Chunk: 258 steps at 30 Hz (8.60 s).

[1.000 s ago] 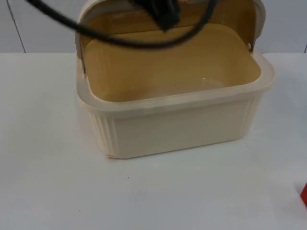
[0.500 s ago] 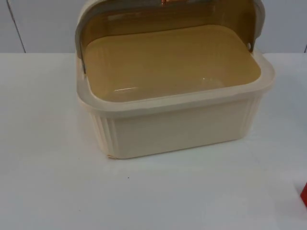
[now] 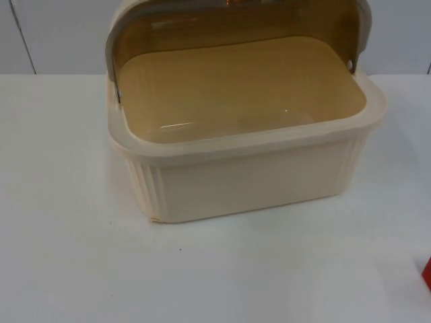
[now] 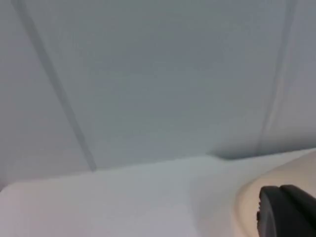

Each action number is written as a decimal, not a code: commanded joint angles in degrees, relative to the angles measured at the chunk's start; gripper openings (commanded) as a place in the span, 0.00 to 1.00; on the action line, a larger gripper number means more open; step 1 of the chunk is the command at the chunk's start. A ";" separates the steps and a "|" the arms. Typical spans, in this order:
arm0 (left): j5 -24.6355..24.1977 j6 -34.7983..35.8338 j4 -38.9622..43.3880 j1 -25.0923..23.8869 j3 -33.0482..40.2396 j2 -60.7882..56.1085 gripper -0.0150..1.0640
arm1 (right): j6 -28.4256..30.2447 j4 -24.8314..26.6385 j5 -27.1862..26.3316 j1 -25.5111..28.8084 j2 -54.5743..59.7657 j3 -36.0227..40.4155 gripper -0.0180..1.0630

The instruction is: Open the box lid with the left hand, place the block into the box with the right hand, then close the box lid with the left hand.

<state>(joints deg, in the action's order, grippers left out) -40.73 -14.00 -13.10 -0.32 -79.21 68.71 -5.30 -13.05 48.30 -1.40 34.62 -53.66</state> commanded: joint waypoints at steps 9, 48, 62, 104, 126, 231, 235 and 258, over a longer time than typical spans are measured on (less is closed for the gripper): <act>4.87 0.97 0.60 -5.80 10.66 -0.69 0.01 | -0.23 0.30 -0.07 0.04 0.00 -0.55 0.91; 2.16 5.98 4.61 -5.80 10.97 -0.69 0.01 | -0.23 0.30 -0.07 0.04 0.00 -0.55 0.91; 2.71 7.90 7.47 -5.80 10.97 -0.69 0.97 | -0.23 0.30 -0.07 0.04 0.00 -0.55 0.91; 2.55 9.62 2.13 -5.80 10.97 -0.69 0.98 | -2.64 8.14 -2.32 0.04 10.98 7.64 0.91; 1.92 9.62 2.13 -5.80 10.97 -0.69 0.98 | -22.87 2.55 -18.30 -17.46 32.65 18.53 0.91; 1.03 9.62 3.18 -5.80 10.97 -0.69 0.98 | 13.62 20.01 -47.66 -35.13 53.17 -4.48 0.02; 1.03 9.62 3.18 -5.80 10.97 -0.69 0.98 | 13.48 20.01 -51.94 -35.13 55.91 -3.66 0.02; 1.03 9.62 3.29 -5.80 10.97 -0.69 0.98 | 13.58 27.28 -66.00 -35.13 71.18 -4.62 0.25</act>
<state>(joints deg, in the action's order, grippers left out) -39.88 -4.50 -9.66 -6.00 -68.57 68.44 7.73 14.02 -16.19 -36.27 105.95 -57.56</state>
